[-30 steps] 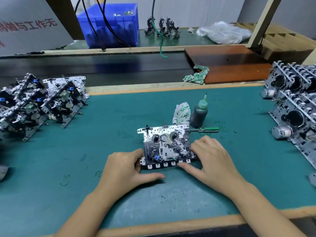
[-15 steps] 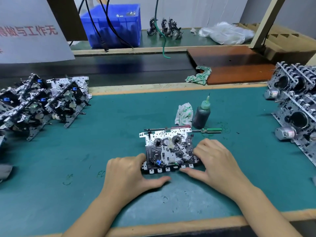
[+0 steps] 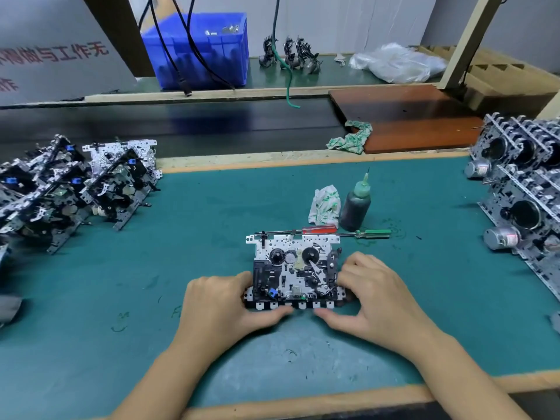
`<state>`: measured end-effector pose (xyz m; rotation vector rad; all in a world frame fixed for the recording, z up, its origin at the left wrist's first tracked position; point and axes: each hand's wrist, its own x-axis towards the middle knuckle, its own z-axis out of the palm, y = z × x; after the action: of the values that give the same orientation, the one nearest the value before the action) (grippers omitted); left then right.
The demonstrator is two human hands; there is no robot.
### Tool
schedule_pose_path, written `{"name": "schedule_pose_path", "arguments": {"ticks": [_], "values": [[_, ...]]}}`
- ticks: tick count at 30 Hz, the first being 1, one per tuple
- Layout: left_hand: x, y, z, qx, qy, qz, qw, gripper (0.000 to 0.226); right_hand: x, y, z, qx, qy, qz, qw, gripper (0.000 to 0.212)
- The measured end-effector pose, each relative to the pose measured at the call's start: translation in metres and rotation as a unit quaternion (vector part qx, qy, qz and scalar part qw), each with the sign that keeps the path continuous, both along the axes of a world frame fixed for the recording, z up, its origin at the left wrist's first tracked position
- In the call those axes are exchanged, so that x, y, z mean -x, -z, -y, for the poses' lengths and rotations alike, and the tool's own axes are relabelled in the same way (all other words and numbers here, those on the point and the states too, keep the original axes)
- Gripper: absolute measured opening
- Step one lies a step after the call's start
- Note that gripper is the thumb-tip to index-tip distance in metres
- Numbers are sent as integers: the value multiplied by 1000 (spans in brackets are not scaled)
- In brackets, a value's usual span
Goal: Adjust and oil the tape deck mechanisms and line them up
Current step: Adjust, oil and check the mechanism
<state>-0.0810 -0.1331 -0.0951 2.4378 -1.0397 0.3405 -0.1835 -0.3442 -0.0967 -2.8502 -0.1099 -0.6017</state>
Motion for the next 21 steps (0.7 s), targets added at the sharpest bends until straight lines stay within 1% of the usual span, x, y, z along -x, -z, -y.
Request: {"name": "schedule_pose_path", "arguments": {"ticks": [2, 4, 6, 10, 12, 16, 19, 20, 21], "values": [[-5, -3, -7, -5, 61, -26, 998, 56, 1, 0, -3, 21, 26, 7, 999, 48], [-6, -4, -12, -11, 88, -29, 996, 58, 1, 0, -3, 25, 42, 9, 999, 47], [-5, -3, -11, -4, 83, -12, 997, 53, 2, 0, -2, 9, 36, 3, 999, 47], [-5, 0, -5, 15, 59, -3, 998, 55, 1, -1, 0, -22, 18, -12, 1000, 52], [-5, 1, -6, 21, 55, -12, 998, 56, 1, -3, 1, -20, 10, -24, 999, 55], [-8, -3, -9, 16, 94, -20, 995, 51, 2, -4, 3, -12, -15, -28, 999, 51], [-9, -5, -11, 12, 109, -45, 993, 61, 2, -4, 0, -15, 9, -21, 1000, 52], [-9, -6, -12, 18, 106, -51, 993, 63, 2, -5, -1, -33, 19, -27, 999, 52], [-9, -6, -13, 34, 105, -63, 992, 64, 1, -6, -1, -75, 22, -34, 996, 52]]}}
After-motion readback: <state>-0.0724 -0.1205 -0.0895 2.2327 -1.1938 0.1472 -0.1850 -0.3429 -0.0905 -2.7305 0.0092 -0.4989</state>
